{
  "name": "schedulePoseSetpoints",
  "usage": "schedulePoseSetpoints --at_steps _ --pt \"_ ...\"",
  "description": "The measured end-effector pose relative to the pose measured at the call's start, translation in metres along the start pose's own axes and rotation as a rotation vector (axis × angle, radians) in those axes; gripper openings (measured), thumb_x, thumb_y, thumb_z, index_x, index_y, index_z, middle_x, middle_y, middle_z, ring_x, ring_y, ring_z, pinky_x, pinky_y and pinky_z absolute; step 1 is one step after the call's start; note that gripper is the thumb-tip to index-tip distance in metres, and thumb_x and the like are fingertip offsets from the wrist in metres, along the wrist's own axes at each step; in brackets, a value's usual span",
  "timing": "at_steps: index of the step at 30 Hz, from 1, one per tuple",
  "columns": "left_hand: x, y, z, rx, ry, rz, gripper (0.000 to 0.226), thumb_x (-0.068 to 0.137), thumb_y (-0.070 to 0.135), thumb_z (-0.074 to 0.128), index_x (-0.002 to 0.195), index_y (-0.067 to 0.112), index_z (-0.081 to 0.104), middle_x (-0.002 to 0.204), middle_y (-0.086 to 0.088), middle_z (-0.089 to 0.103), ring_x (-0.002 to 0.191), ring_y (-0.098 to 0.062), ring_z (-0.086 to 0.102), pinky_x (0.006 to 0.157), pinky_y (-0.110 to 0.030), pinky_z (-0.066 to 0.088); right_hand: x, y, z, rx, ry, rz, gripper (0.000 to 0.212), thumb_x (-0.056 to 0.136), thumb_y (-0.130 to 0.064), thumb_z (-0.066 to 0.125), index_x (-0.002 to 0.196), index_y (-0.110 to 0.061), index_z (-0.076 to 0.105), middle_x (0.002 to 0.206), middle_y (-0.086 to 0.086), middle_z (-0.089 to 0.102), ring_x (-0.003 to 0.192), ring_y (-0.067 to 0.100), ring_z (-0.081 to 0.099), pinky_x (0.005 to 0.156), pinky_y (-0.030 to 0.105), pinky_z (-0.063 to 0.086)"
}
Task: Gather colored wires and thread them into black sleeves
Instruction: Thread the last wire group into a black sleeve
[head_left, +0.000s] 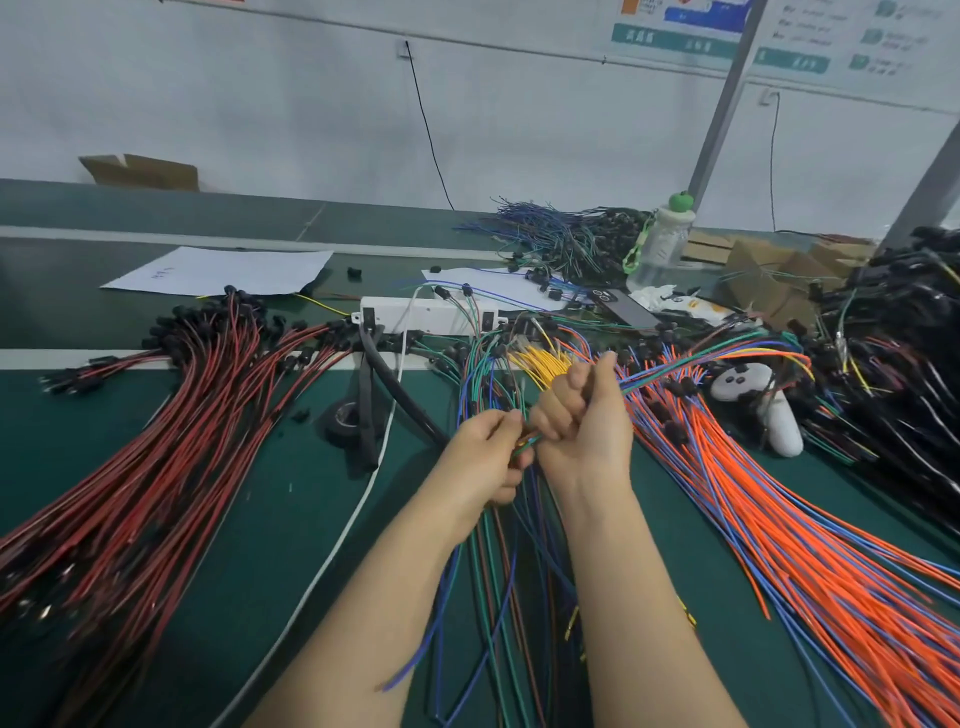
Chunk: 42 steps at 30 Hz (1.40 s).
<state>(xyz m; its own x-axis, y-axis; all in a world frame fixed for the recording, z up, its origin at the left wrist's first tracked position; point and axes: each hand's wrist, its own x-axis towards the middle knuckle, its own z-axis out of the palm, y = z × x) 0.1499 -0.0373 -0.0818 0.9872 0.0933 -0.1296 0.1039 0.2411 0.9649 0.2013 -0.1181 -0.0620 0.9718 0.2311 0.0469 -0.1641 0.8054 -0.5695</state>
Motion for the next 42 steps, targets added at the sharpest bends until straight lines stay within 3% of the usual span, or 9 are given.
schedulePoseSetpoints --at_steps 5,10,13,17,25,33,39,42 --pt "-0.004 0.007 -0.016 -0.086 -0.199 -0.135 0.012 0.097 0.015 0.049 0.094 0.011 0.060 0.063 0.002 0.065 0.040 0.001 0.040 0.037 -0.009 0.035 0.000 -0.015 -0.010 0.131 0.004 -0.057 0.052 0.102 -0.044 0.029 0.058 -0.017 0.037 0.037 -0.009 0.020 0.030 0.004 0.012 0.032 0.018 0.011" --pt "-0.008 0.010 -0.025 -0.190 -0.318 -0.224 0.021 0.093 0.014 0.050 0.094 0.003 0.067 0.058 0.004 0.051 0.041 0.001 0.035 0.037 -0.008 0.031 -0.002 -0.021 -0.013 0.208 -0.109 0.018 0.061 0.100 -0.046 0.029 0.048 -0.018 0.045 0.048 -0.007 0.009 0.039 0.009 0.004 0.035 0.019 0.010" --pt "-0.009 0.011 -0.028 -0.171 -0.314 -0.193 0.014 0.091 0.011 0.052 0.090 0.005 0.065 0.056 0.004 0.048 0.042 0.000 0.034 0.039 -0.010 0.031 -0.003 -0.022 -0.016 0.259 -0.184 0.103 0.060 0.098 -0.046 0.030 0.048 -0.017 0.045 0.048 -0.006 0.008 0.038 0.010 0.005 0.032 0.020 0.011" --pt "-0.011 0.012 -0.033 0.102 -0.261 -0.137 0.010 0.092 0.010 0.056 0.083 0.011 0.061 0.050 0.003 0.049 0.036 -0.001 0.030 0.037 -0.011 0.026 -0.002 -0.021 -0.017 0.231 -0.203 0.202 0.063 0.100 -0.047 0.027 0.048 -0.016 0.045 0.048 -0.007 0.008 0.036 0.010 0.005 0.030 0.022 0.012" --pt "-0.010 0.012 -0.034 -0.017 -0.233 -0.089 0.008 0.089 0.010 0.059 0.094 0.009 0.065 0.064 0.000 0.063 0.050 -0.002 0.053 0.048 -0.012 0.047 -0.002 -0.024 -0.018 0.318 -0.077 0.037 0.059 0.101 -0.045 0.029 0.051 -0.017 0.041 0.051 -0.008 0.007 0.039 0.008 0.004 0.031 0.017 0.012" --pt "-0.006 0.009 -0.038 0.178 -0.175 0.014 0.009 0.091 0.005 0.056 0.092 0.008 0.065 0.061 0.006 0.059 0.048 -0.002 0.043 0.049 -0.012 0.040 -0.002 -0.024 -0.019 0.250 -0.078 0.097 0.061 0.101 -0.046 0.029 0.049 -0.017 0.043 0.050 -0.008 0.007 0.039 0.007 0.004 0.030 0.017 0.011" --pt "-0.007 0.008 -0.032 0.240 -0.155 0.189 0.009 0.086 0.025 0.063 0.092 0.020 0.069 0.077 0.009 0.067 0.069 -0.001 0.061 0.064 -0.013 0.049 0.001 -0.026 -0.025 0.452 0.069 -0.018 0.049 0.102 -0.044 0.031 0.061 -0.017 0.037 0.039 -0.007 0.017 0.043 0.008 0.003 0.032 0.018 0.012" --pt "-0.007 0.008 -0.030 0.235 -0.186 0.248 0.011 0.086 0.021 0.064 0.095 0.025 0.070 0.085 0.014 0.067 0.079 -0.003 0.063 0.072 -0.014 0.050 0.001 -0.028 -0.030 0.565 0.096 -0.031 0.051 0.103 -0.041 0.033 0.059 -0.016 0.038 0.038 -0.006 0.021 0.035 0.008 0.007 0.031 0.018 0.013"
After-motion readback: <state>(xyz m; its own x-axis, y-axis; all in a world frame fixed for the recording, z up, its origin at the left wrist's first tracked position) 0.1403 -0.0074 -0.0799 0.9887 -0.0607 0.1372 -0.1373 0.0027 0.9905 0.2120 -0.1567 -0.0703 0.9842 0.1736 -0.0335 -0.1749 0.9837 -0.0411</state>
